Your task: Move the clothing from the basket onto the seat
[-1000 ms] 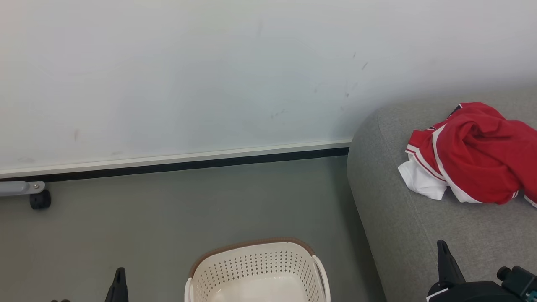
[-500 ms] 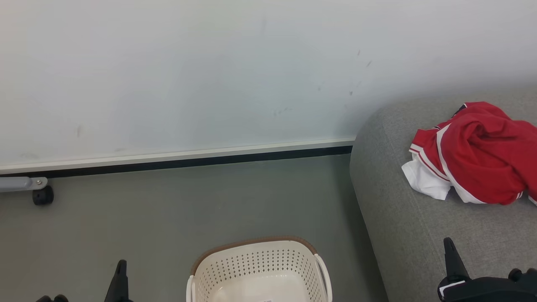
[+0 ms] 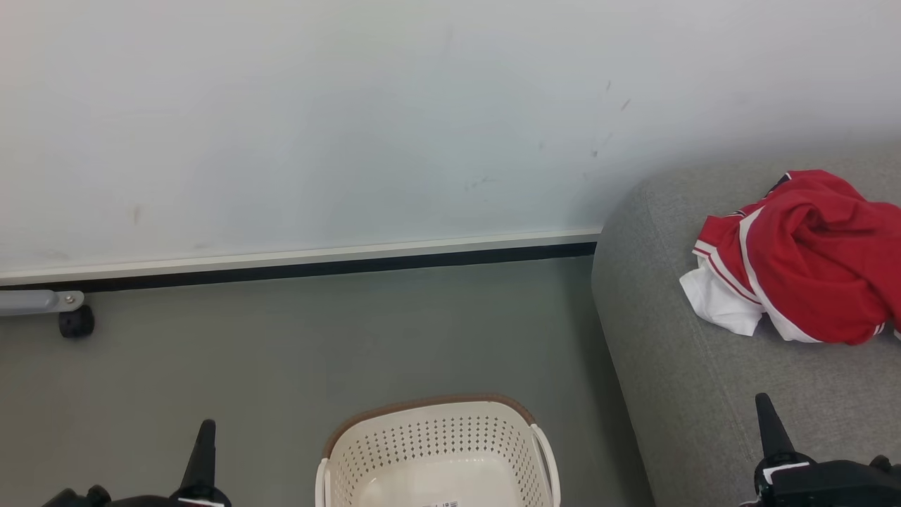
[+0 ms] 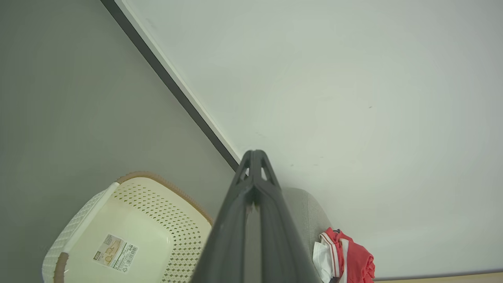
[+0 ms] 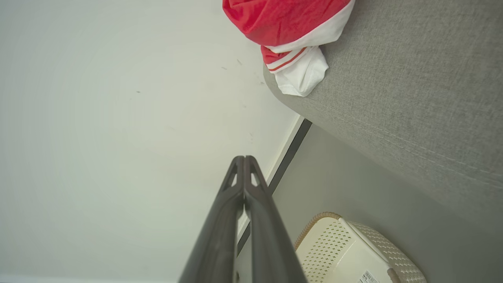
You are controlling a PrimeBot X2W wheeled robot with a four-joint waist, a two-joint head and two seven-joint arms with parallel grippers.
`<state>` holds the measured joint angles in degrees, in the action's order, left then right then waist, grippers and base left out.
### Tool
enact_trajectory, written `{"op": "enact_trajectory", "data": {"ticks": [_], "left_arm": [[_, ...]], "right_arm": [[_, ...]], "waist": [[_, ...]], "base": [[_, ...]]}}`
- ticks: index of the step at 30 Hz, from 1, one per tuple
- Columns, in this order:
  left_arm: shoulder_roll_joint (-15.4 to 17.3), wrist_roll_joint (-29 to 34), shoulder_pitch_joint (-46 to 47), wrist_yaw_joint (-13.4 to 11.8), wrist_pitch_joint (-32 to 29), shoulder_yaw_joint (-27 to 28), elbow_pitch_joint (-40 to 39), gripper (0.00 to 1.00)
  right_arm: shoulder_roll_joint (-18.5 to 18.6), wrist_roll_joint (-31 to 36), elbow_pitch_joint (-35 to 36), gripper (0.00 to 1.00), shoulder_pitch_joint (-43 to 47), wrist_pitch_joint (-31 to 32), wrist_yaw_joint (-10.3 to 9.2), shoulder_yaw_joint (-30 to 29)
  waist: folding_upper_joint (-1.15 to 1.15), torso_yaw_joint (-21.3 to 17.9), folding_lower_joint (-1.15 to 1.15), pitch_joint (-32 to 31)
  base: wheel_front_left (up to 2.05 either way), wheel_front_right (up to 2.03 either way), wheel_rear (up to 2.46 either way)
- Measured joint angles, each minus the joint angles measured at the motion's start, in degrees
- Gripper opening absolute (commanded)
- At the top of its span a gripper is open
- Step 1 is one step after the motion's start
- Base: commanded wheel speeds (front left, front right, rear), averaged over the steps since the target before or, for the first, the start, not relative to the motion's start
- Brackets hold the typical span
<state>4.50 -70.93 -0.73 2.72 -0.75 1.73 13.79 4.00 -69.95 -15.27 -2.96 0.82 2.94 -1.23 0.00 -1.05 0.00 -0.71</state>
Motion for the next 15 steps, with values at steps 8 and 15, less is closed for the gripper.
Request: {"op": "enact_trajectory", "data": {"ticks": [8, 15], "left_arm": [[-0.5, -5.4, 1.5, 1.4, -1.7, 1.0, 0.8, 0.0], [-1.1, -10.9, 2.8, 2.4, -3.1, 1.8, 1.7, 0.0]], "right_arm": [[-0.4, -6.1, -0.5, 0.0, -0.3, 1.7, 1.12, -1.8], [-0.8, -11.3, -1.0, 0.0, -1.2, 2.9, 2.05, -3.4]], "waist": [[0.0, 0.3, 0.0, 0.2], [0.0, 0.6, 0.0, 0.4]], "base": [[0.0, 0.0, 0.0], [0.0, 0.0, 0.0]]}}
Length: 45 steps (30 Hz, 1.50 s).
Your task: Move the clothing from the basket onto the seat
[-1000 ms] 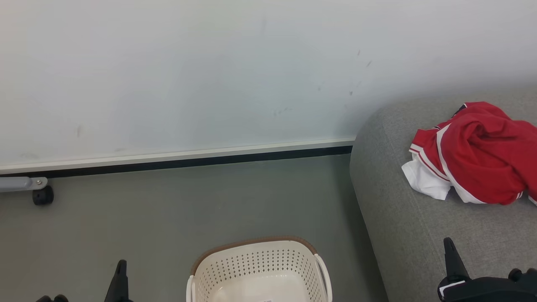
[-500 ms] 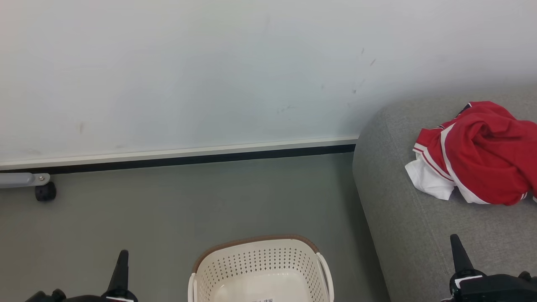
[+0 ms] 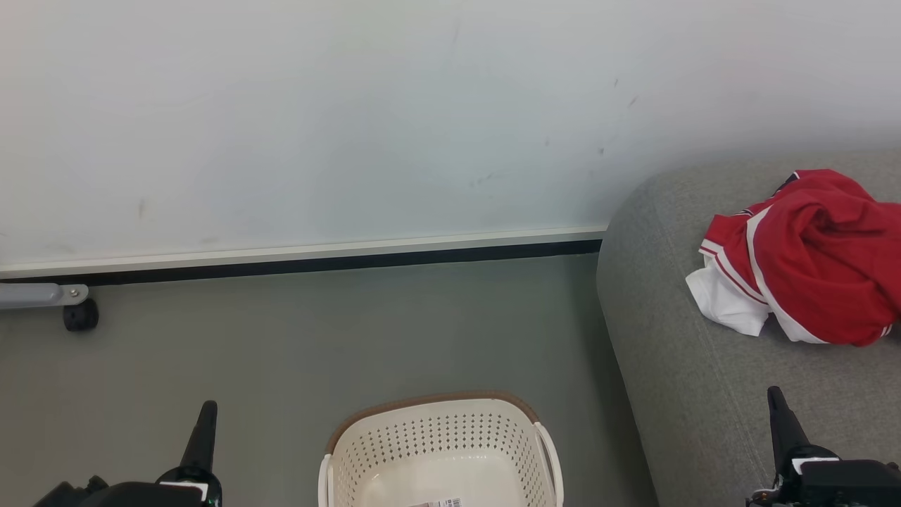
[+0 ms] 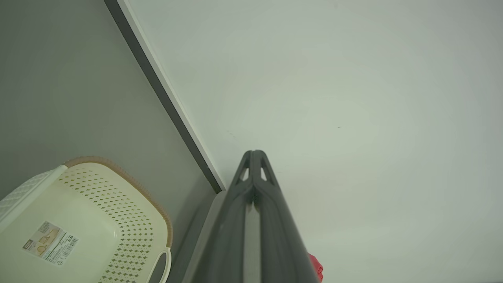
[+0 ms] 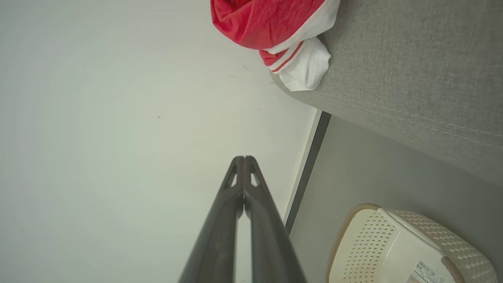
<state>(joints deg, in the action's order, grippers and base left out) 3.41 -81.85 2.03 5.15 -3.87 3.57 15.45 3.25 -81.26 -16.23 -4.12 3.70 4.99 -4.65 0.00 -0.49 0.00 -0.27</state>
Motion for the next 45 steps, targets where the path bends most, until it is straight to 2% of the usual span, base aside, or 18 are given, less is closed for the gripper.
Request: {"op": "enact_trajectory", "data": {"ticks": [12, 45], "left_arm": [[-0.9, -8.9, 2.3, 1.5, -2.5, 1.6, 1.3, 0.0], [-0.9, -9.8, 2.5, 1.9, -2.6, 1.7, 1.5, 0.0]], "right_arm": [[-0.6, -10.0, -0.9, 0.0, -0.9, 2.8, 1.83, -2.9], [-0.7, -10.2, -0.9, 0.0, -1.2, 2.8, 1.91, -3.0]], "waist": [[0.0, 0.5, 0.0, 0.4], [0.0, 0.5, 0.0, 0.4]], "base": [[0.0, 0.0, 0.0], [0.0, 0.0, 0.0]]}}
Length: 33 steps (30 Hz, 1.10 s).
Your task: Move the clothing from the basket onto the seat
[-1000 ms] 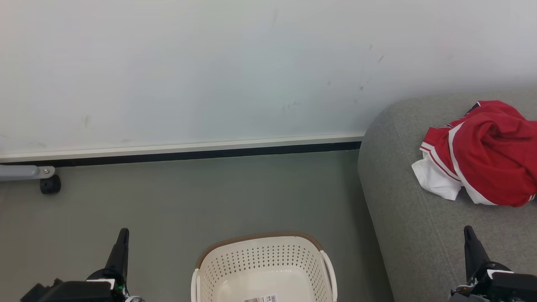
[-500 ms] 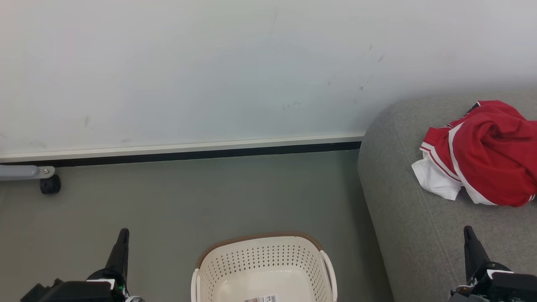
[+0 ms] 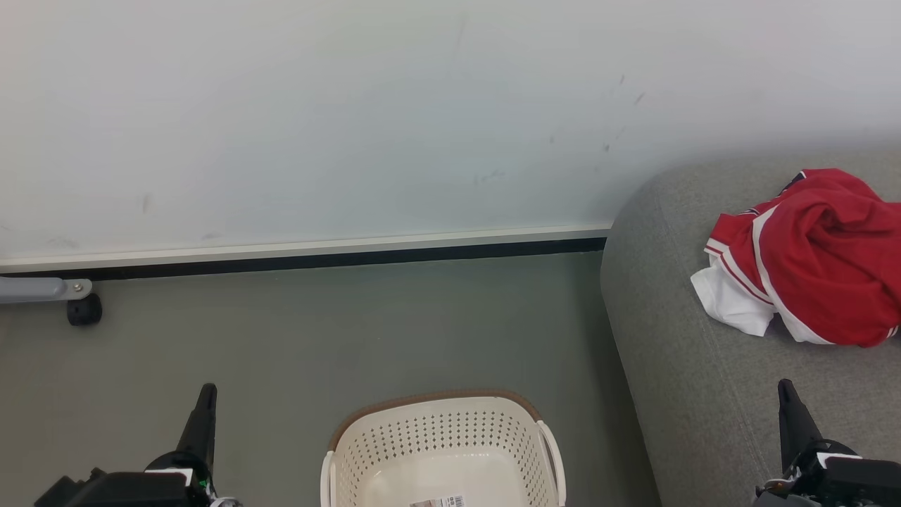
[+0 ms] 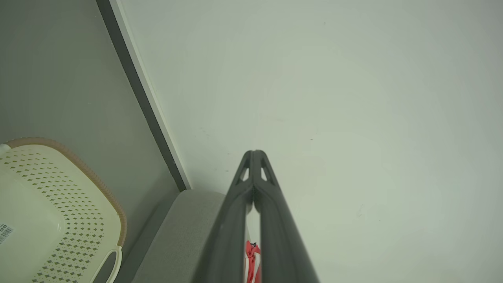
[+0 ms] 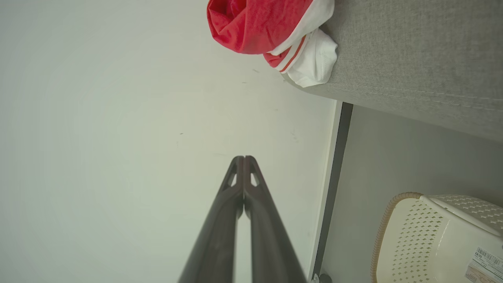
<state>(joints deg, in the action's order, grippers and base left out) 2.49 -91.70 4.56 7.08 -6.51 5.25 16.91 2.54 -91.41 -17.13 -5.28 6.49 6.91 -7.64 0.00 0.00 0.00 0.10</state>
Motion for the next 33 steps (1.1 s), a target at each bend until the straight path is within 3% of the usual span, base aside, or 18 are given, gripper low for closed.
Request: {"op": "enact_trajectory", "data": {"ticks": [33], "left_arm": [[0.0, 0.0, 0.0, 0.0, 0.0, 0.0, 0.0, 0.0]], "right_arm": [[0.0, 0.0, 0.0, 0.0, 0.0, 0.0, 0.0, 0.0]], "waist": [[0.0, 0.0, 0.0, 0.0]], "base": [[0.0, 0.0, 0.0]]}}
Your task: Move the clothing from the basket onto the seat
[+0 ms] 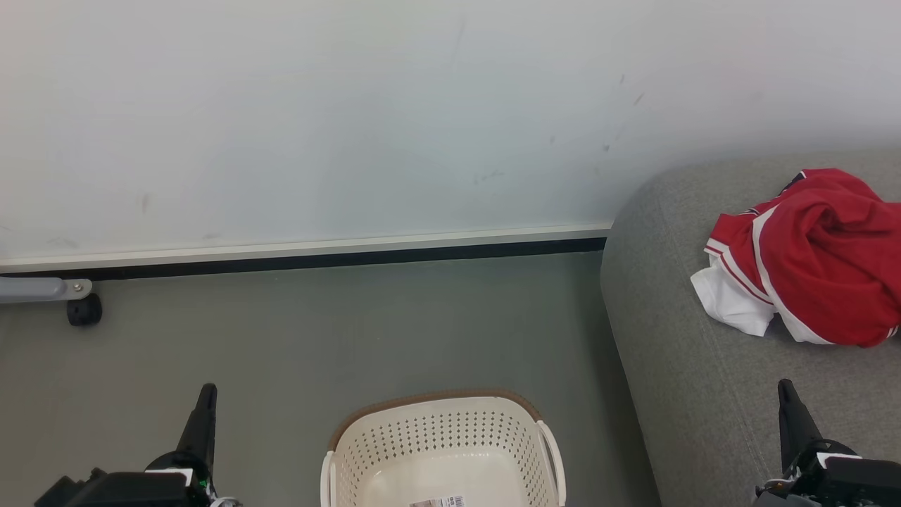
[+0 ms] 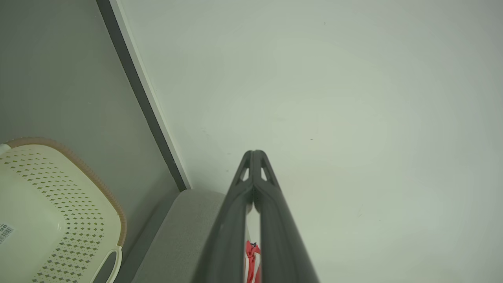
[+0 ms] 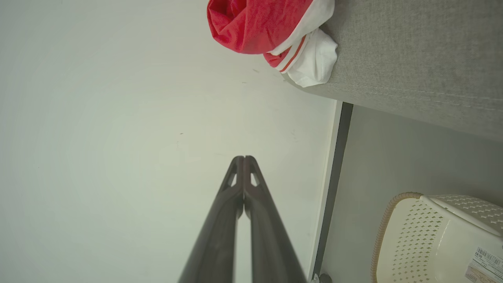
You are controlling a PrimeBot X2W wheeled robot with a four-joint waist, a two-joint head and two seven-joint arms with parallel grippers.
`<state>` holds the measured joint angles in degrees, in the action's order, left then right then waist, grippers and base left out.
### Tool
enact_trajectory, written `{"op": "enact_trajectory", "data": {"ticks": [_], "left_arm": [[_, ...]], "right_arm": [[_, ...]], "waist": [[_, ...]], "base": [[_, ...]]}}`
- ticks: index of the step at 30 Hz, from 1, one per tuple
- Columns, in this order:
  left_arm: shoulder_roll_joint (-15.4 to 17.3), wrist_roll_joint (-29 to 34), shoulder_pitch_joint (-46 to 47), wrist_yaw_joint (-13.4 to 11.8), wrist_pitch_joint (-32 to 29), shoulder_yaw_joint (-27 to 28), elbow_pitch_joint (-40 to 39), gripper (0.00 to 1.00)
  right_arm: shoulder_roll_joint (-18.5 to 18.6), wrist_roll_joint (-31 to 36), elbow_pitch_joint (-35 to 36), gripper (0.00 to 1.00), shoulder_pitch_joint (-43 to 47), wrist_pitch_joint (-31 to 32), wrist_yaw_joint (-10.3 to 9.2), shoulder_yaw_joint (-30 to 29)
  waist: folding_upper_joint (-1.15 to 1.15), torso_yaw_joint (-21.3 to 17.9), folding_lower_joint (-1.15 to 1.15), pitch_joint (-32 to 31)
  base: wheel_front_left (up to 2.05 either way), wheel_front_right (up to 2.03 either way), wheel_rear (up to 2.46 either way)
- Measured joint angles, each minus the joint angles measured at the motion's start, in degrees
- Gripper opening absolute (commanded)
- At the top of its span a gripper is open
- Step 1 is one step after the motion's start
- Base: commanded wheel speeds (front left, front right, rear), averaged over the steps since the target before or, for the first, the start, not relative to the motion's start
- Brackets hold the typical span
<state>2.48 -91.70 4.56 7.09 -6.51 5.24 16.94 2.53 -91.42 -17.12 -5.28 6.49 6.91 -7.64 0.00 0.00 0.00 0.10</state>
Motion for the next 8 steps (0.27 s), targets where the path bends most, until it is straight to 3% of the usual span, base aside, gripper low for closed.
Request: {"op": "enact_trajectory", "data": {"ticks": [8], "left_arm": [[0.0, 0.0, 0.0, 0.0, 0.0, 0.0, 0.0, 0.0]], "right_arm": [[0.0, 0.0, 0.0, 0.0, 0.0, 0.0, 0.0, 0.0]], "waist": [[0.01, 0.0, 0.0, 0.0]], "base": [[0.0, 0.0, 0.0]]}}
